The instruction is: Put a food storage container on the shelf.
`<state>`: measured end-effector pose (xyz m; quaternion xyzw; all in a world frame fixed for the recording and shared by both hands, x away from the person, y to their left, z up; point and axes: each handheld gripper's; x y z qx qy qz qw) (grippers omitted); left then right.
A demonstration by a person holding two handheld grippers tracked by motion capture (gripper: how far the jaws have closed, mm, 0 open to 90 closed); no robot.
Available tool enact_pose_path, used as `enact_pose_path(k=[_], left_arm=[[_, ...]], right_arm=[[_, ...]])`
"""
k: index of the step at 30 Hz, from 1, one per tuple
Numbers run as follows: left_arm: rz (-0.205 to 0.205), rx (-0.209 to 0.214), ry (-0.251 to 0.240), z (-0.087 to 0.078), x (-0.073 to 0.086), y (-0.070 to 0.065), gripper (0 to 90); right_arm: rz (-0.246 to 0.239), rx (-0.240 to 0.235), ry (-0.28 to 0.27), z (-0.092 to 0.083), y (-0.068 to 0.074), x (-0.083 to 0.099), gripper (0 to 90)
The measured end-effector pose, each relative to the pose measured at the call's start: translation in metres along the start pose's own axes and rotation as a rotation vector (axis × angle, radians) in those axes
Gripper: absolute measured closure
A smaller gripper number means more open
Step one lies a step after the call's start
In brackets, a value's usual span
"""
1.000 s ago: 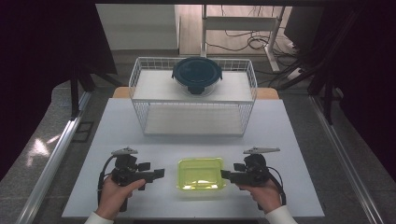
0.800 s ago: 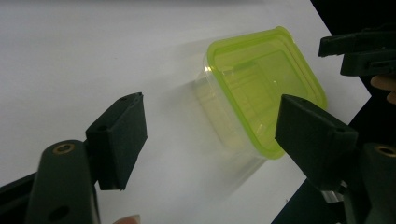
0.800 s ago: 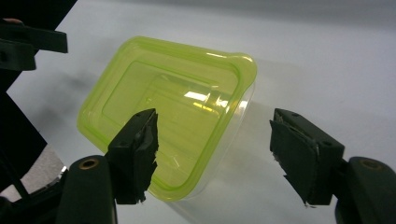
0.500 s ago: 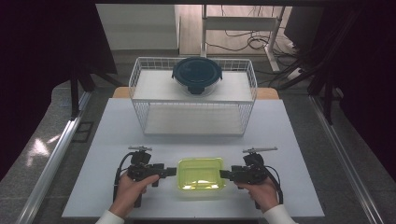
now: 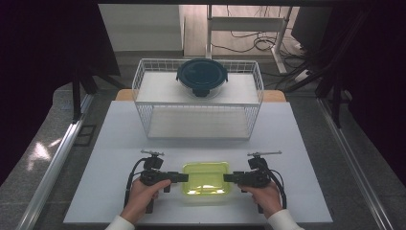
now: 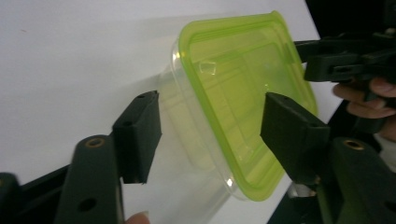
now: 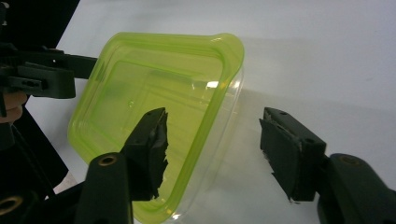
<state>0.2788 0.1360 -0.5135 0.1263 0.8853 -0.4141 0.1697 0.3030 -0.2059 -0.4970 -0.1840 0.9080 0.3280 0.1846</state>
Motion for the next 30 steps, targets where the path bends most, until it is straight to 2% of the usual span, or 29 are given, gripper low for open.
enact_pose_path(k=[7,10,11,15,18,20,23,28,30], left_arm=[[-0.033,0.059,0.015,0.004,0.001,0.005,53.7],[-0.037,0.055,0.024,0.005,0.001,0.005,59.9],[-0.037,0.052,0.028,0.006,0.001,0.005,59.9],[-0.046,0.016,0.025,0.006,0.003,0.003,71.1],[-0.052,0.013,0.011,0.003,0.004,0.001,74.5],[-0.056,0.02,-0.003,0.001,0.004,0.0,76.7],[-0.037,0.013,-0.013,-0.003,0.004,-0.003,78.7],[-0.002,0.047,-0.038,-0.011,0.005,-0.008,79.2],[0.005,0.048,-0.043,-0.013,0.005,-0.011,79.2]], right_arm=[[0.035,-0.059,0.013,0.003,-0.003,0.001,54.5],[0.071,-0.125,0.032,0.005,-0.006,0.002,61.2],[0.071,-0.125,0.032,0.005,-0.006,0.002,61.2],[0.075,-0.105,0.044,0.005,-0.005,0.003,70.2],[0.082,-0.102,0.042,0.003,-0.003,0.004,74.2],[0.073,-0.102,0.034,0.0,-0.001,0.004,75.6],[0.05,-0.111,0.015,-0.004,0.002,0.004,77.5],[0.01,-0.123,-0.023,-0.014,0.007,0.003,77.8],[-0.003,-0.128,-0.035,-0.017,0.009,0.003,77.9]])
Point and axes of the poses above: each handheld gripper's, and its own axes: z roughly forward along the jaws, x roughly out of its underside, y roughly to its left, and after that the axes turned 4 degrees about y, right-handed
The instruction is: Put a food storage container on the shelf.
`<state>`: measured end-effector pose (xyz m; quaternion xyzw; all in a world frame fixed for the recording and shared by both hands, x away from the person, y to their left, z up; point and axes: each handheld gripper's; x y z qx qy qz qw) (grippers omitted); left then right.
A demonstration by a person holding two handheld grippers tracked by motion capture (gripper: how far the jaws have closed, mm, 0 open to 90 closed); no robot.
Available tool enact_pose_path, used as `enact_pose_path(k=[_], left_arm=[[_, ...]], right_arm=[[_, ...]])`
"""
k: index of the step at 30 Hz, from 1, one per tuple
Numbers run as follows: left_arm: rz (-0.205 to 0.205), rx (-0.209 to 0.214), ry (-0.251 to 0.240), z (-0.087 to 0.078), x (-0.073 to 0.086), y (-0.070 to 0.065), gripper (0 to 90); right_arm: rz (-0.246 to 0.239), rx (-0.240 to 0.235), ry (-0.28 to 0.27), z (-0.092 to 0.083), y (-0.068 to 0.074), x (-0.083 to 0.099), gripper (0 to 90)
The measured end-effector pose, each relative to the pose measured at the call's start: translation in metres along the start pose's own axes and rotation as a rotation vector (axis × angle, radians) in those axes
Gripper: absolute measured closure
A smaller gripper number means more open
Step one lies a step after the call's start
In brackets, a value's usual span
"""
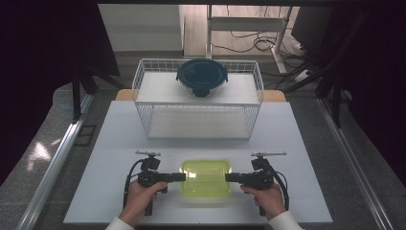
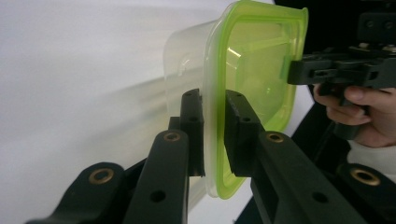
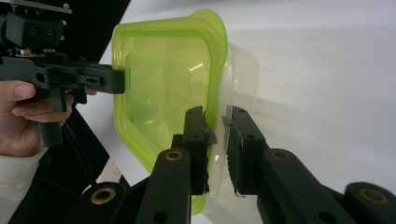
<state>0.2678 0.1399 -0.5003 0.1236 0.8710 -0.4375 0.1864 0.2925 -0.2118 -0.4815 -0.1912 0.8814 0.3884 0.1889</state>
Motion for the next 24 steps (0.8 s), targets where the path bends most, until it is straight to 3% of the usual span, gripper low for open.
enact_pose_path(k=[24], left_arm=[[0.095,0.004,-0.073,-0.028,-0.003,-0.023,79.5]], right_arm=[[-0.145,0.005,-0.074,-0.018,0.029,-0.008,78.3]])
Point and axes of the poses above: each handheld gripper's, and its own axes: z roughly forward along the jaws, x roughly out of its underside, y roughly to its left, and after that the axes turned 4 degrees about y, right-handed
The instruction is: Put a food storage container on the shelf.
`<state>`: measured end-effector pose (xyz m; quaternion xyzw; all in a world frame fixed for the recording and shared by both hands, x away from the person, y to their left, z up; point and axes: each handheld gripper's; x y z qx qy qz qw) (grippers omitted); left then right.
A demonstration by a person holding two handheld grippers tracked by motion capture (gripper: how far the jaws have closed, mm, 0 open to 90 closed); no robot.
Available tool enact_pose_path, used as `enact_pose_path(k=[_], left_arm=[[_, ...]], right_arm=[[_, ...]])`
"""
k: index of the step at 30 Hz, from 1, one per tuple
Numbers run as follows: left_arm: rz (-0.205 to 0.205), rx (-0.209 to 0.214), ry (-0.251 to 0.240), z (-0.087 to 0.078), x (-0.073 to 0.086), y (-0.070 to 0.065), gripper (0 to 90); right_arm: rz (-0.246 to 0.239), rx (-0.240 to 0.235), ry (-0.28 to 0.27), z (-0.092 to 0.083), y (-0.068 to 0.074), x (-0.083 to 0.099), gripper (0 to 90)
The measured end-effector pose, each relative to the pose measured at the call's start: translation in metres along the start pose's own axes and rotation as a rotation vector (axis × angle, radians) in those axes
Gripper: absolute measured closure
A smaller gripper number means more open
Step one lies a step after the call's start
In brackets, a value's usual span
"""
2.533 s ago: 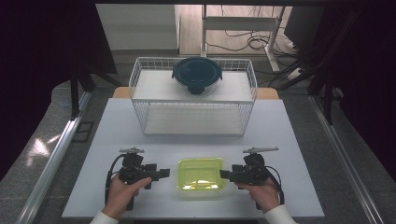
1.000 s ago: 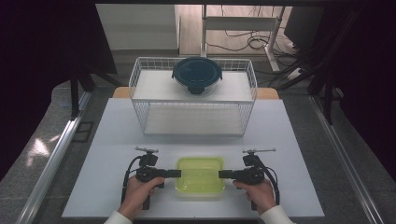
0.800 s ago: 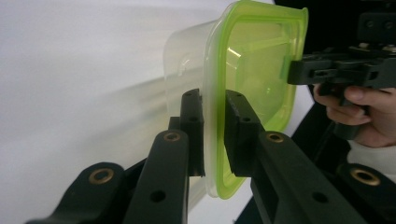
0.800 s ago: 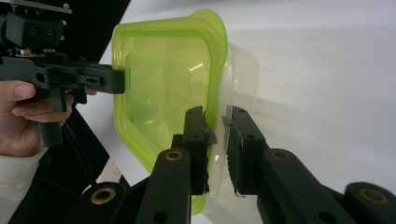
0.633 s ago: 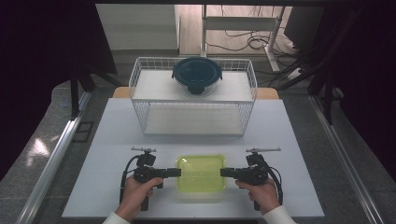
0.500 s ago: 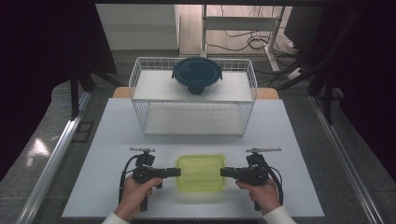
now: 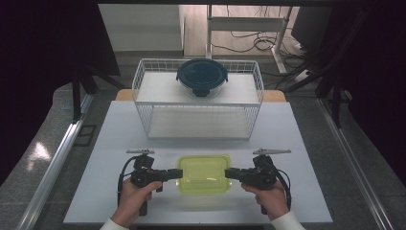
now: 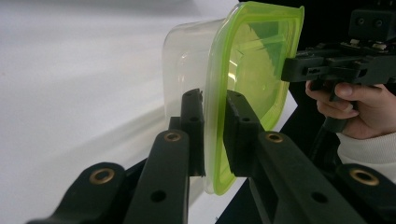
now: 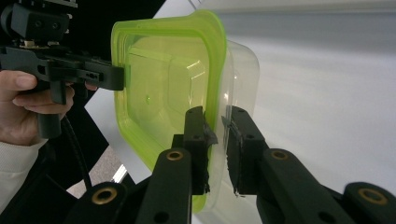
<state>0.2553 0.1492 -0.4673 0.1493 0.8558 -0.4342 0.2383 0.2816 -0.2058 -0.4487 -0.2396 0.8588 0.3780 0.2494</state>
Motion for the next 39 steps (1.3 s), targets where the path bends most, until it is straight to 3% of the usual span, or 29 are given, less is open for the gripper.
enact_pose_path(k=[19,28,39], left_arm=[[0.046,-0.007,-0.056,-0.02,-0.02,-0.014,79.7],[0.097,-0.016,-0.073,-0.03,-0.04,-0.023,79.6],[0.131,-0.014,-0.102,-0.039,-0.064,-0.03,79.6]], right_arm=[[-0.082,0.007,-0.051,-0.011,0.017,-0.026,78.6],[-0.115,0.016,-0.08,-0.019,0.022,-0.043,78.8],[-0.144,0.008,-0.121,-0.027,0.027,-0.068,78.8]])
Point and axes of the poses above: each handheld gripper's, and its own axes: z roughly forward along the jaws, x roughly out of its underside, y roughly to its left, and after that the axes turned 4 degrees about y, right-handed
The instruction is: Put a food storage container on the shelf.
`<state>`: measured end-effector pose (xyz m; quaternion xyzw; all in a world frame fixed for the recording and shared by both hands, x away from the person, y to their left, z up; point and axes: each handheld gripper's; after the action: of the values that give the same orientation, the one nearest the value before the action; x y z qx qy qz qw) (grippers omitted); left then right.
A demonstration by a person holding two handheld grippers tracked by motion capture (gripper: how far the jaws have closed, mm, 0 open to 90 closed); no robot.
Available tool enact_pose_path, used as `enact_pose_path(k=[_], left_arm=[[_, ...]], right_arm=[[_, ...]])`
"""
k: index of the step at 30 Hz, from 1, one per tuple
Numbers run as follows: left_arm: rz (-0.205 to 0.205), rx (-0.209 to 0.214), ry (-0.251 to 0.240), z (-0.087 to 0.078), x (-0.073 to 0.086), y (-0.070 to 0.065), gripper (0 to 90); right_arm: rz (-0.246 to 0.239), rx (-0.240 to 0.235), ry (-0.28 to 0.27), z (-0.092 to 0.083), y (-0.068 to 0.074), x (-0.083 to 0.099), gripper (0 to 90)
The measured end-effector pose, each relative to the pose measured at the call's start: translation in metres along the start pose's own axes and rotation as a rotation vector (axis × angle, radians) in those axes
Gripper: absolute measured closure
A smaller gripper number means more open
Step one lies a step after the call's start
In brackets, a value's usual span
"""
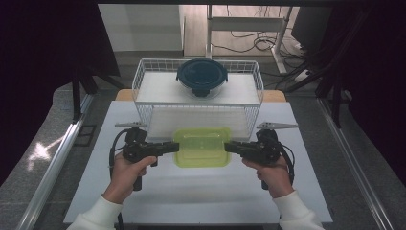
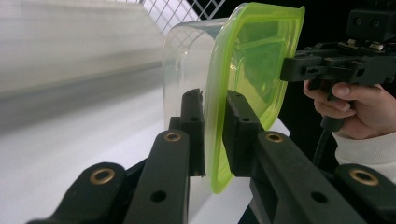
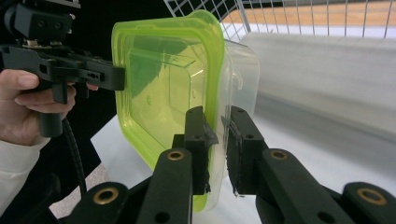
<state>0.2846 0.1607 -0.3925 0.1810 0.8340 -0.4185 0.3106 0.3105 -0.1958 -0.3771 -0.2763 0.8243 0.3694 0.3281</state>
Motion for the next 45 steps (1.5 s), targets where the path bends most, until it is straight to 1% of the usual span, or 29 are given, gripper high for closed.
enact_pose_path(k=[2,8,12,16,21,25,28,34,37,45], left_arm=[[0.002,0.0,-0.006,-0.002,-0.003,0.0,79.6],[0.019,0.005,-0.027,-0.006,-0.017,-0.002,79.6],[0.018,0.011,-0.03,-0.006,-0.026,-0.001,79.7],[0.053,0.001,-0.028,-0.009,-0.035,-0.003,79.5],[0.059,-0.004,-0.029,-0.011,-0.045,-0.004,79.5],[0.063,0.005,-0.035,-0.013,-0.053,-0.006,79.5],[0.073,0.0,-0.045,-0.015,-0.06,-0.01,79.6],[0.092,0.006,-0.059,-0.021,-0.078,-0.015,79.6],[0.094,0.006,-0.064,-0.024,-0.088,-0.016,79.6],[0.079,0.015,-0.072,-0.026,-0.108,-0.013,79.7]], right_arm=[[-0.003,-0.003,-0.006,-0.002,0.001,-0.004,78.8],[-0.035,0.007,-0.019,-0.006,0.005,-0.018,78.7],[-0.037,0.006,-0.027,-0.007,0.004,-0.028,78.7],[-0.046,0.011,-0.027,-0.007,0.003,-0.034,78.8],[-0.045,0.015,-0.033,-0.007,0.001,-0.044,78.8],[-0.049,0.011,-0.042,-0.011,0.002,-0.051,78.8],[-0.05,0.01,-0.057,-0.015,0.005,-0.058,78.9],[-0.065,0.011,-0.082,-0.022,0.008,-0.073,79.0],[-0.069,0.012,-0.087,-0.024,0.009,-0.083,79.0],[-0.073,0.017,-0.094,-0.025,0.007,-0.106,79.0]])
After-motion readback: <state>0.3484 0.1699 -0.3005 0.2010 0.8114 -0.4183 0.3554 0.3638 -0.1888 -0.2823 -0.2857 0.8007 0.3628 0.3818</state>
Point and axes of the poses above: each handheld gripper's, and its own axes: z roughly forward along the jaws, x roughly out of its underside, y roughly to its left, and after that the axes turned 4 degrees about y, right-handed
